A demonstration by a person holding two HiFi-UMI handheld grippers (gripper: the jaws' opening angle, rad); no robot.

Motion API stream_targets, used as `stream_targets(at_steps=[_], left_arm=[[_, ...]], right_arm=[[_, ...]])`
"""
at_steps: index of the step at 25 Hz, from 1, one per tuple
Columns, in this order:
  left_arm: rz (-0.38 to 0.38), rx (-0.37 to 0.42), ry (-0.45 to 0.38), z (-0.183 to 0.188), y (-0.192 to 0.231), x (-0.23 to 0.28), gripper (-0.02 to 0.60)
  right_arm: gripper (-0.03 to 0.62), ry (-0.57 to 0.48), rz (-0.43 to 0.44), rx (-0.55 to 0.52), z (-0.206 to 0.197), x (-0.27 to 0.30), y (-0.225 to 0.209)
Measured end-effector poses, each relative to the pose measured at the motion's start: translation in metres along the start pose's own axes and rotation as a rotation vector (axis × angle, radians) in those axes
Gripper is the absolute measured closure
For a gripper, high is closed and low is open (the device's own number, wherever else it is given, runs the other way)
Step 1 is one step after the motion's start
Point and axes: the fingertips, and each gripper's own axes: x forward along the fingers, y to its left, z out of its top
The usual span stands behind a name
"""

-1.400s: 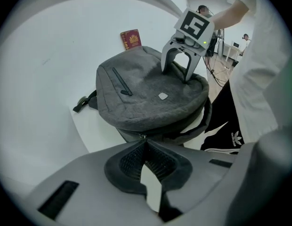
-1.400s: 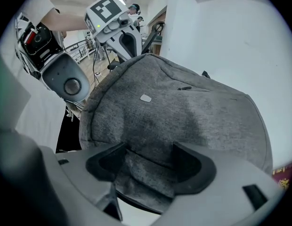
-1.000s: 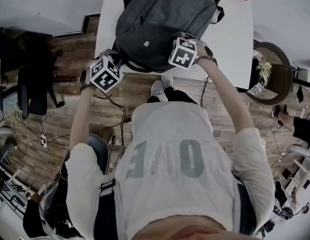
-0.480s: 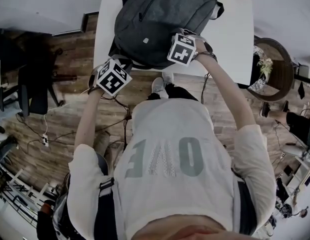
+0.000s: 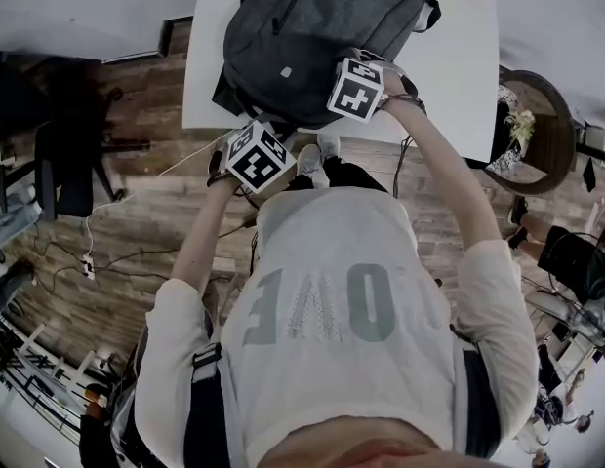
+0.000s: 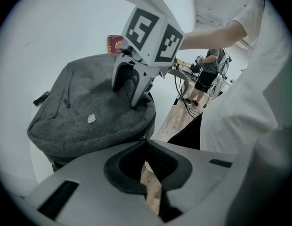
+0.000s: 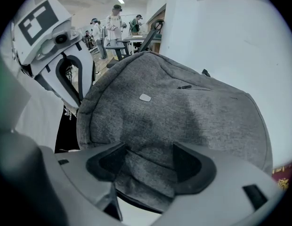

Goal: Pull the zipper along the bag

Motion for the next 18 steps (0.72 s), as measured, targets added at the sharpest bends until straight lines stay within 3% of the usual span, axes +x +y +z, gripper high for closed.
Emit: stream_targets(at_steps=[2, 11, 18], left_arm=[[-0.012, 0.001, -0.004, 0.007, -0.007, 0.007, 0.552], [-0.024, -0.153, -0.084, 0.028, -0.025, 0.032, 0.552], [0.011, -0.193, -0.126, 0.026, -0.025, 0.037, 0.552]], right_arm=[[0.286, 0.009, -0.001, 0.001, -0.001, 0.000, -0.001], [0.286, -0.034, -0.006, -0.006, 0.000, -0.002, 0.000], [0.286, -0.054, 0.003, -0.006, -0.002, -0.006, -0.001]])
